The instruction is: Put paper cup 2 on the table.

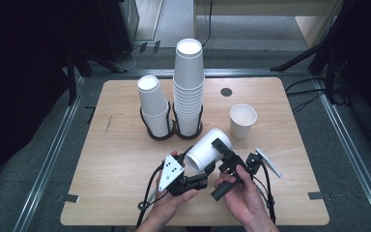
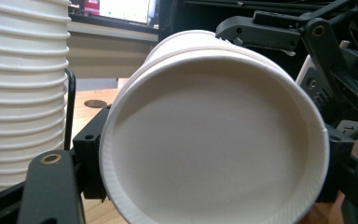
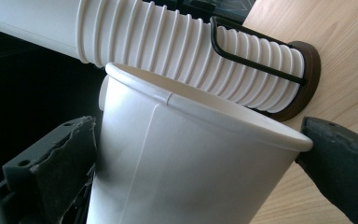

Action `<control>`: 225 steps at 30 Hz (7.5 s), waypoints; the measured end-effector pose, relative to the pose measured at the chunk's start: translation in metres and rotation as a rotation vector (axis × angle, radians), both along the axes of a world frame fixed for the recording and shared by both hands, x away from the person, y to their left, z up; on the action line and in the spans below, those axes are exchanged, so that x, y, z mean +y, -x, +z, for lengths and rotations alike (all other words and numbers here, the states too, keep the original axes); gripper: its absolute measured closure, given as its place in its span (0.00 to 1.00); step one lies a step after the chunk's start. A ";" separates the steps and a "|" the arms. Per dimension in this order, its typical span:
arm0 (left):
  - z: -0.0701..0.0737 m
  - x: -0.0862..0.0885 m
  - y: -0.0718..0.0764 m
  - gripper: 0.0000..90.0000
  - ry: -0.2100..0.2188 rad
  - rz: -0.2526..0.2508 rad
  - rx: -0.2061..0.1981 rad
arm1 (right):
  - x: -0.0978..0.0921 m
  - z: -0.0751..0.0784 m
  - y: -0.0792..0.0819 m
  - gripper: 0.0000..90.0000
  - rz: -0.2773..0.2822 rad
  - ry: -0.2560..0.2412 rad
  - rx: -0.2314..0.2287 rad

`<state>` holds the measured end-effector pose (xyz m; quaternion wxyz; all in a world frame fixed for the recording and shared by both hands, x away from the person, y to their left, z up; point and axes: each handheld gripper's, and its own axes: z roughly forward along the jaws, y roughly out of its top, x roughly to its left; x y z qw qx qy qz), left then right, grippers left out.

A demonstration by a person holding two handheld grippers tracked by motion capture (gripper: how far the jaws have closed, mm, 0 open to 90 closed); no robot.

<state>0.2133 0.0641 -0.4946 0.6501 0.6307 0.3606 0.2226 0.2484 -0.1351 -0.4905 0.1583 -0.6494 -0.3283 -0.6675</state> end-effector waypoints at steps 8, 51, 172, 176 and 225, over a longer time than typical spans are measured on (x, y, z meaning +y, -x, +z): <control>-0.003 -0.005 0.001 0.25 -0.020 -0.012 0.011 | 0.001 -0.005 -0.003 0.00 -0.002 0.002 0.000; -0.001 0.004 -0.005 0.10 -0.042 -0.075 0.113 | 0.000 -0.002 0.004 0.18 -0.023 0.025 -0.138; -0.008 0.047 -0.025 0.02 -0.082 0.077 0.197 | -0.103 -0.055 -0.051 0.17 -0.465 1.290 -0.581; -0.008 0.047 -0.025 0.02 -0.077 0.088 0.196 | -0.105 -0.056 -0.051 0.17 -0.458 1.298 -0.566; -0.010 0.072 -0.020 0.02 -0.083 0.143 0.220 | -0.118 -0.053 -0.028 0.00 -0.293 1.273 -0.421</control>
